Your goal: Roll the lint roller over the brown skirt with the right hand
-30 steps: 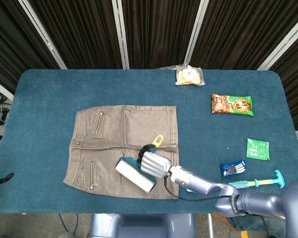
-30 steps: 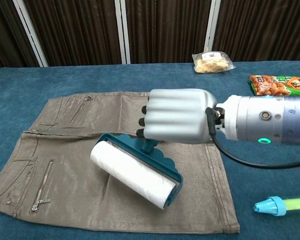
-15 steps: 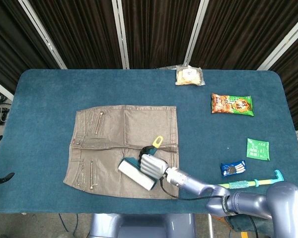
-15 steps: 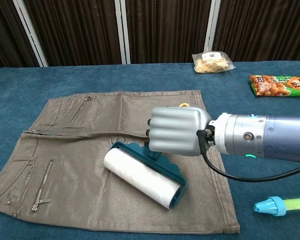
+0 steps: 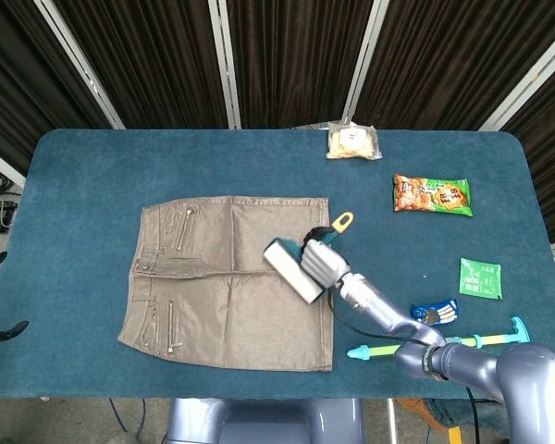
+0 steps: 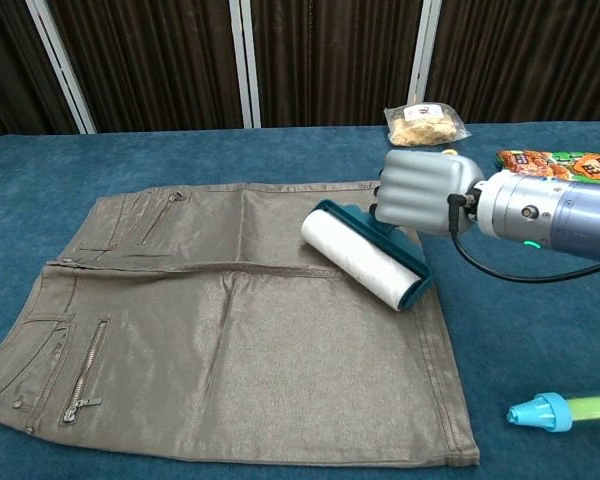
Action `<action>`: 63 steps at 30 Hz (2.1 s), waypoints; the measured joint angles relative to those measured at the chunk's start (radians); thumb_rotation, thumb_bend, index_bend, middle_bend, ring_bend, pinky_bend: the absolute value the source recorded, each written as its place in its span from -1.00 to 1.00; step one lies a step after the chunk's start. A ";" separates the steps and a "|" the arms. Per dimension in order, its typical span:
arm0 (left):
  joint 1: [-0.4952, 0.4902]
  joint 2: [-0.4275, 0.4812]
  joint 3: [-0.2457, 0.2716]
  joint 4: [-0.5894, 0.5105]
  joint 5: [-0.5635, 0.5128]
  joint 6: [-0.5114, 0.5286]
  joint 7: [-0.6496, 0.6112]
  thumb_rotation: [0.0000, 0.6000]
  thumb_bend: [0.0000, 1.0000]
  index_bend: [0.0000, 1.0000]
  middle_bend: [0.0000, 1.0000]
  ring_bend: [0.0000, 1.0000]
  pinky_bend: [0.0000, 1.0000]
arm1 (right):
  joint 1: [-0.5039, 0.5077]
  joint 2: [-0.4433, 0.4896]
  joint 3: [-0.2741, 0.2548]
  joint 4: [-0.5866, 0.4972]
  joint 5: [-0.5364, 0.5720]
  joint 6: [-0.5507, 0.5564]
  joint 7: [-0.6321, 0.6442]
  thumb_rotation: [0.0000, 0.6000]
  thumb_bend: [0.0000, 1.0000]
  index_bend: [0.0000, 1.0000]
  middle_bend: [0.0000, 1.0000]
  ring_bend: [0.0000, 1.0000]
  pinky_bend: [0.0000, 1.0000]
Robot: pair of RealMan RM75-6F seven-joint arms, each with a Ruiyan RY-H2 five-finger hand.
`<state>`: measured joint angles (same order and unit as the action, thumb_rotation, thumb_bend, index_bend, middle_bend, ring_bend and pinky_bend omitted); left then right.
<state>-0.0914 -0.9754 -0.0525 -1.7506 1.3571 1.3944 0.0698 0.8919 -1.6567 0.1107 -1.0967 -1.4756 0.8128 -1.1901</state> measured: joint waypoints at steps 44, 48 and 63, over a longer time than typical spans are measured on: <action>-0.003 0.004 0.004 0.000 0.001 -0.006 -0.009 1.00 -1.00 -1.00 -1.00 -1.00 -1.00 | -0.017 0.010 -0.065 -0.130 -0.073 0.026 -0.246 1.00 0.56 -0.03 0.16 -0.03 0.07; -0.005 0.001 0.003 0.001 -0.003 -0.010 -0.001 1.00 -1.00 -1.00 -1.00 -1.00 -1.00 | -0.034 0.008 -0.051 -0.056 -0.032 0.036 -0.253 1.00 0.56 -0.03 0.16 -0.03 0.06; -0.011 -0.011 0.004 0.002 -0.013 -0.019 0.024 1.00 -1.00 -1.00 -1.00 -1.00 -1.00 | -0.103 0.005 0.025 0.120 0.194 0.042 -0.100 1.00 0.55 -0.03 0.16 -0.03 0.07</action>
<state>-0.1026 -0.9868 -0.0482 -1.7482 1.3439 1.3756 0.0939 0.7891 -1.6516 0.1355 -0.9770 -1.2818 0.8549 -1.2904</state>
